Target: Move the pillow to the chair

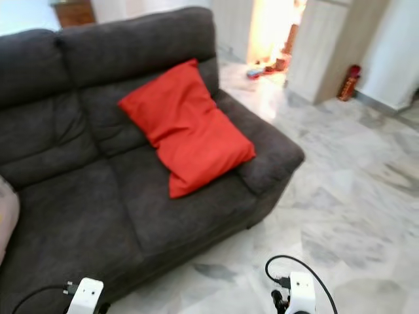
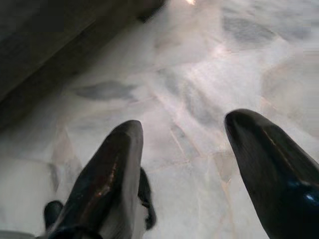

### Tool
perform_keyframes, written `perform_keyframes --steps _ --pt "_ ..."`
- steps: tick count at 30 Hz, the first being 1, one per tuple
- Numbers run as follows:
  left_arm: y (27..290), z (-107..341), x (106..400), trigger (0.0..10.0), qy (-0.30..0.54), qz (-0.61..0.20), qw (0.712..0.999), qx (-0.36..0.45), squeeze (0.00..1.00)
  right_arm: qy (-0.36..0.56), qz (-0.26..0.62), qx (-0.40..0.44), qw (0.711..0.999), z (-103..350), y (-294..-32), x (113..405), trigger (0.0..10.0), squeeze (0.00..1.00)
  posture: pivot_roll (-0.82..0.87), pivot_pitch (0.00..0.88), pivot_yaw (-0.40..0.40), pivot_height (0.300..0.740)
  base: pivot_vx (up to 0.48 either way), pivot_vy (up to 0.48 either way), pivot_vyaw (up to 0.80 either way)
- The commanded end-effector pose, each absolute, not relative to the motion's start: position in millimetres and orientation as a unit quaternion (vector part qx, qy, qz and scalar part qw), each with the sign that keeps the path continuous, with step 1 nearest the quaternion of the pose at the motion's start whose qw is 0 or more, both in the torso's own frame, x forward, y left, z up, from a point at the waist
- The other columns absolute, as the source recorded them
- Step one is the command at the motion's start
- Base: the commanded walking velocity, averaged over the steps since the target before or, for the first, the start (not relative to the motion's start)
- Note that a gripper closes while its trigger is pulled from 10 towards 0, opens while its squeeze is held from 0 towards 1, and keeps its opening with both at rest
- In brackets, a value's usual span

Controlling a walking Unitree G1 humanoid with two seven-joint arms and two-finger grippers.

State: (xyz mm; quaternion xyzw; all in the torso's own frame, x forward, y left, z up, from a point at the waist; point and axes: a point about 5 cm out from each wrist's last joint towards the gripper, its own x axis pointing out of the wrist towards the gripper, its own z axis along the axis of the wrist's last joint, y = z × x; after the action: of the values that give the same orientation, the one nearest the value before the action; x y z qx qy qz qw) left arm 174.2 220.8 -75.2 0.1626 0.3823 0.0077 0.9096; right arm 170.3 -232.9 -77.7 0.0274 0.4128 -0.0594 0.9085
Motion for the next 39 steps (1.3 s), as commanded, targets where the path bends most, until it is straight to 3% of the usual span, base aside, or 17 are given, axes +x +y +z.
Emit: perform_keyframes --steps 1,14,21,39 --pt "223.0 -76.3 171.9 10.0 0.389 0.011 0.907 0.164 0.0 0.414 -0.06 0.027 0.908 -77.2 -233.6 171.3 10.0 0.0 0.03 0.007 0.022 0.74 0.0 0.0 -0.77" --pt "219.4 -73.6 178.0 10.0 0.376 -0.001 0.91 0.178 0.0 0.416 -0.06 0.031 0.907 -78.1 -231.0 171.1 10.0 0.0 0.03 0.0 0.027 0.74 0.0 -0.177 -0.77" --pt "223.3 -69.3 186.0 10.0 0.372 -0.001 0.911 0.177 0.0 0.412 -0.055 0.029 0.909 -76.8 -225.5 177.1 10.0 0.0 0.02 0.0 0.059 0.74 0.0 0.0 -0.77" --pt "226.7 -70.8 183.1 10.0 0.384 -0.006 0.906 0.177 0.0 0.404 -0.064 0.036 0.912 -75.5 -228.3 177.9 10.0 0.0 0.01 0.013 0.047 0.74 0.0 0.0 -0.77"
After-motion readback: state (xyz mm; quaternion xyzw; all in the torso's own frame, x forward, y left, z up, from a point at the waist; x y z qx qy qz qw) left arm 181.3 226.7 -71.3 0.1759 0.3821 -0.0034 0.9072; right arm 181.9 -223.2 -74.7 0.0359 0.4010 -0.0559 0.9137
